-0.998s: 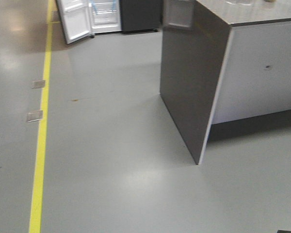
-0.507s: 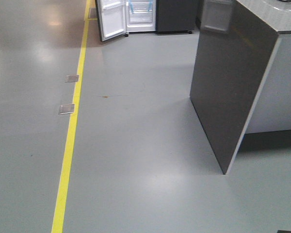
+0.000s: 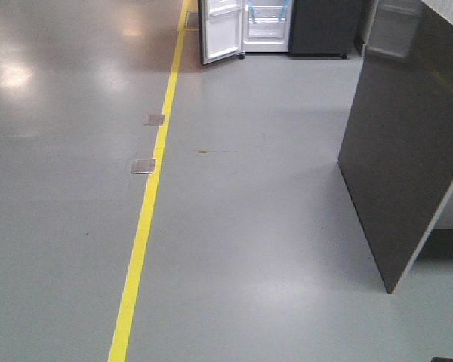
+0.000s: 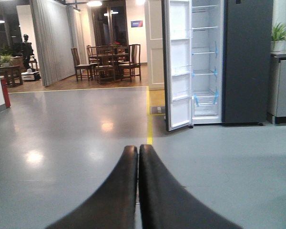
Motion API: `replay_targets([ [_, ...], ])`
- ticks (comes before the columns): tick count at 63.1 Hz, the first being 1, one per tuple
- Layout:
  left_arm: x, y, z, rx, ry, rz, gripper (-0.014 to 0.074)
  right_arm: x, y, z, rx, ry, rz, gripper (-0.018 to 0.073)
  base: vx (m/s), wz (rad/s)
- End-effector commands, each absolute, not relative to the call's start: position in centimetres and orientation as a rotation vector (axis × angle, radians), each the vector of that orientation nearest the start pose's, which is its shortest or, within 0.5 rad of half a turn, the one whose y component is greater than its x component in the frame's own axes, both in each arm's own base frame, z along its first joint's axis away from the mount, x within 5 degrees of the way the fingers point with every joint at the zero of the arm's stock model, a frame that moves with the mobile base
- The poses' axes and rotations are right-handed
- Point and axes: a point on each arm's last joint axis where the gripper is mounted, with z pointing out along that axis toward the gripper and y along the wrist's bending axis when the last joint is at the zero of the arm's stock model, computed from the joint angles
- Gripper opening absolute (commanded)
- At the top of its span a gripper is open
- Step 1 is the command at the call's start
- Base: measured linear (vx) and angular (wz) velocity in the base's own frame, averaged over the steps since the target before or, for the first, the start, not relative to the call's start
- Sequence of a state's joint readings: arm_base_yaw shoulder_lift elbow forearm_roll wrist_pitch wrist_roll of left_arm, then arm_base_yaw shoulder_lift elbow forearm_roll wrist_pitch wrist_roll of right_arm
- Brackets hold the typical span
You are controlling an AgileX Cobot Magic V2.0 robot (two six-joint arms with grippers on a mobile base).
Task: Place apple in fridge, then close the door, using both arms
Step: 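Drive toward the open white refrigerator carrying the apple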
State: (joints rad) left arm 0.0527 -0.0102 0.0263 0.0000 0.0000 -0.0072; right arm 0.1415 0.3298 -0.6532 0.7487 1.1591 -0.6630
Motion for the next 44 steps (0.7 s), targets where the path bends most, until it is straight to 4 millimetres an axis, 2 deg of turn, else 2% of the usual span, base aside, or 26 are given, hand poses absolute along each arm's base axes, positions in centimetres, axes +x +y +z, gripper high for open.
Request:
replay_targets([
  [1,5.55,0.28,20.54,-0.047,1.428,0.027,-0.0006,1.76,6.17,34.18,-0.784,1.872,0.669,0.0369,0.08,0.19],
  [44,5.55,0.28,20.54,-0.047,1.428,0.027,-0.0006,1.76,6.17,34.18,-0.784,1.872,0.669,0.0369,0.09,0.08],
])
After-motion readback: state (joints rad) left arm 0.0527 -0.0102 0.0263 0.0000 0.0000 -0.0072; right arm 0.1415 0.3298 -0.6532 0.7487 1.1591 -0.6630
